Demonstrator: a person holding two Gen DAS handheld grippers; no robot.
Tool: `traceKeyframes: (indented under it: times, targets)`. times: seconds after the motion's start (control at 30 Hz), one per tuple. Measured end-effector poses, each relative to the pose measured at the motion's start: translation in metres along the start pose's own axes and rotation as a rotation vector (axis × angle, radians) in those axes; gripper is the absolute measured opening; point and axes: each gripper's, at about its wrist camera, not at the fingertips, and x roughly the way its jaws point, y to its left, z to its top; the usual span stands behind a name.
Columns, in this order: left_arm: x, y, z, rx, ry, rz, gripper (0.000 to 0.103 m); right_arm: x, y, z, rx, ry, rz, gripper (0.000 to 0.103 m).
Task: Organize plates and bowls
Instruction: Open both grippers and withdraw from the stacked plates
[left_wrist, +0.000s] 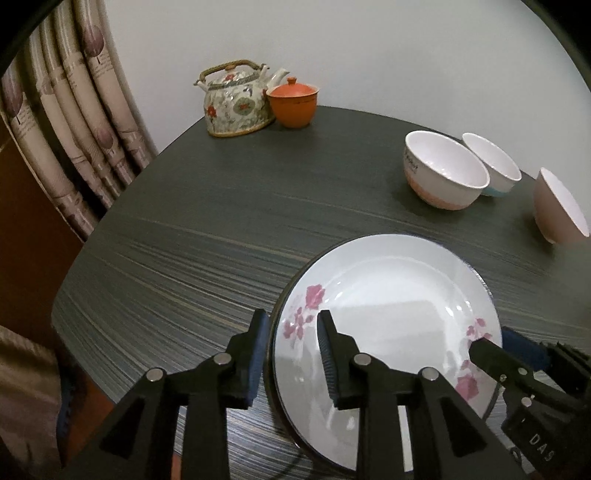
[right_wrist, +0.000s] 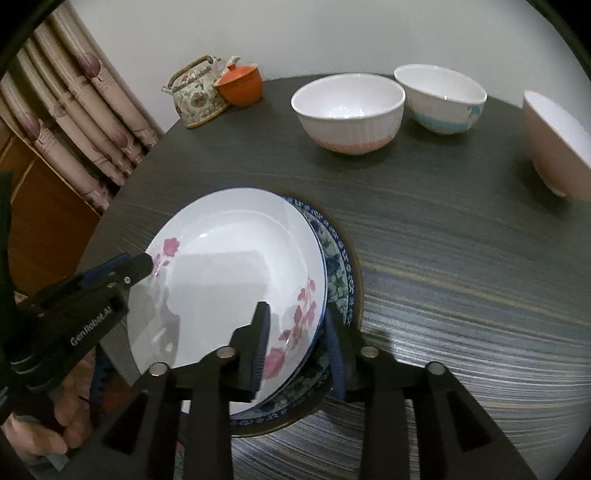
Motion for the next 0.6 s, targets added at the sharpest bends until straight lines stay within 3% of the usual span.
traceKeyframes:
  times: [0.53, 0.6]
  targets:
    - [-0.018, -0.003, -0.001, 0.019, -0.053, 0.005, 0.036, -0.036, -0.007, -0.01, 0.03, -0.096, -0.079, 0.052]
    - [-0.019, -0.003, -0.001, 0.019, -0.056, 0.007, 0.044, -0.044, -0.011, -0.01, 0.035, -0.112, -0.097, 0.053]
